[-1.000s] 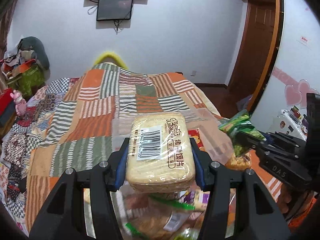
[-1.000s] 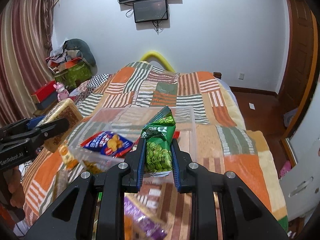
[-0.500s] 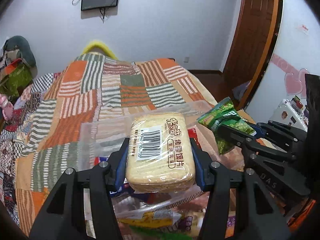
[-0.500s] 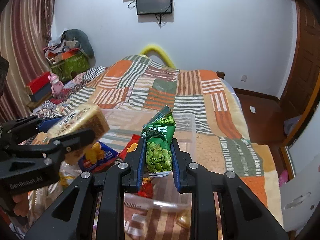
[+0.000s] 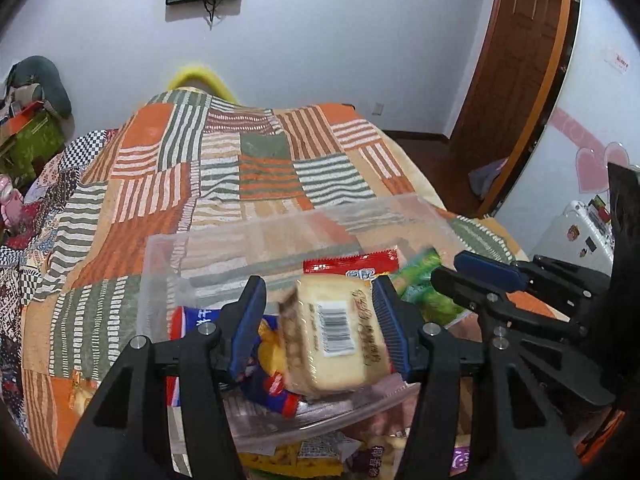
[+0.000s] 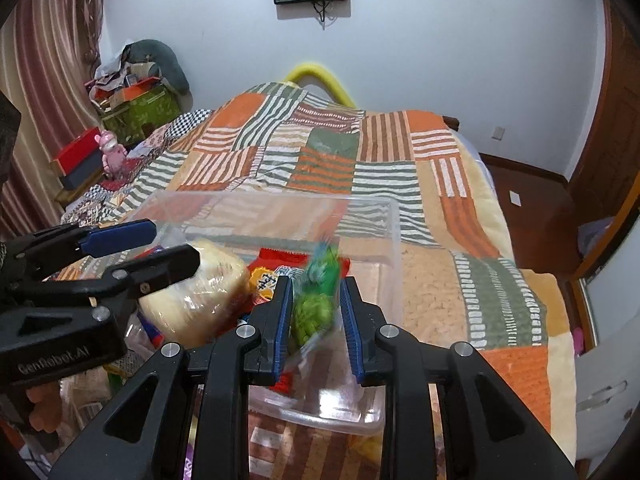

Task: Organize snacks
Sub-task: 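Carry the bread loaf and green pea bag into the clear box and release, then grasp the rice cake pack with the left tool while the right tool grasps the pastry pack, then lower the rice cake and pastry packs into the clear box and release, then withdraw both tools from the box toward the remaining snacks, then grasp the gold-wrapped biscuit roll with the left tool while the right tool grasps the orange snack bag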

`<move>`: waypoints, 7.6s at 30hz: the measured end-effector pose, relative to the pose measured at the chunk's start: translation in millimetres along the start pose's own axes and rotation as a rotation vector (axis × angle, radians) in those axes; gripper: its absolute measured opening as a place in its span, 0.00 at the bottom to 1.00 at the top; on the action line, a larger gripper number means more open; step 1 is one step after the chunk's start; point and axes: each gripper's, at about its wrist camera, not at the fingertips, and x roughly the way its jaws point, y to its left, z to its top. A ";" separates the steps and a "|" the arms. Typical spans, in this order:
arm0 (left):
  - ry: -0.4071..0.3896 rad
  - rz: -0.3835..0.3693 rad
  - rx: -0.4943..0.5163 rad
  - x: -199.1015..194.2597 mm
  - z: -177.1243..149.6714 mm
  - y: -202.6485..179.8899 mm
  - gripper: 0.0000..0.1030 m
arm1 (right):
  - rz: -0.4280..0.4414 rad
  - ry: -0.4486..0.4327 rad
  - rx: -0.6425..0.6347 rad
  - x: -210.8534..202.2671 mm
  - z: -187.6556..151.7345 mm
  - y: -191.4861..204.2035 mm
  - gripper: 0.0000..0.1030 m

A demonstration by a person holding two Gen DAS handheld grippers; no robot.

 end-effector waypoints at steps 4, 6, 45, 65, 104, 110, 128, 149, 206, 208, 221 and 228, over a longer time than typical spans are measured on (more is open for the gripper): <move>-0.020 0.025 0.006 -15.2 0.0 2.6 0.54 | -0.007 -0.014 0.001 -11.8 0.7 -0.6 0.27; -0.034 0.025 0.003 -29.2 -0.8 7.4 0.54 | -0.012 -0.031 -0.003 -20.2 1.1 -1.0 0.32; 0.199 0.440 -0.131 -4.5 -109.7 167.7 0.67 | -0.142 0.192 -0.086 -1.0 -68.6 -36.7 0.86; 0.113 0.347 -0.112 -43.3 -109.1 156.8 0.33 | -0.146 0.184 0.052 -10.5 -71.5 -57.5 0.78; -0.099 0.160 0.032 -63.9 2.3 46.0 0.33 | -0.048 -0.140 0.001 -52.9 21.8 -0.8 0.78; -0.061 0.136 0.019 -36.7 10.3 44.8 0.33 | -0.028 -0.090 -0.011 -24.0 26.1 5.2 0.78; 0.088 0.084 0.016 26.1 9.2 39.2 0.34 | -0.004 0.055 -0.048 25.2 21.2 12.8 0.79; -0.088 0.121 0.034 -89.4 1.8 36.3 0.57 | -0.016 -0.107 -0.084 -62.3 22.4 30.0 0.84; 0.194 0.194 -0.175 -63.4 -191.4 106.1 0.40 | 0.050 0.147 0.010 -39.4 -124.0 69.2 0.83; 0.189 0.203 -0.163 -62.8 -191.0 103.5 0.38 | 0.060 0.151 0.006 -40.0 -123.4 69.1 0.77; 0.156 0.197 -0.131 -92.6 -186.3 90.5 0.35 | 0.108 0.133 0.049 -54.3 -120.2 57.4 0.49; 0.078 0.182 -0.108 -116.4 -162.6 76.7 0.35 | 0.099 0.085 0.049 -69.3 -106.0 52.4 0.49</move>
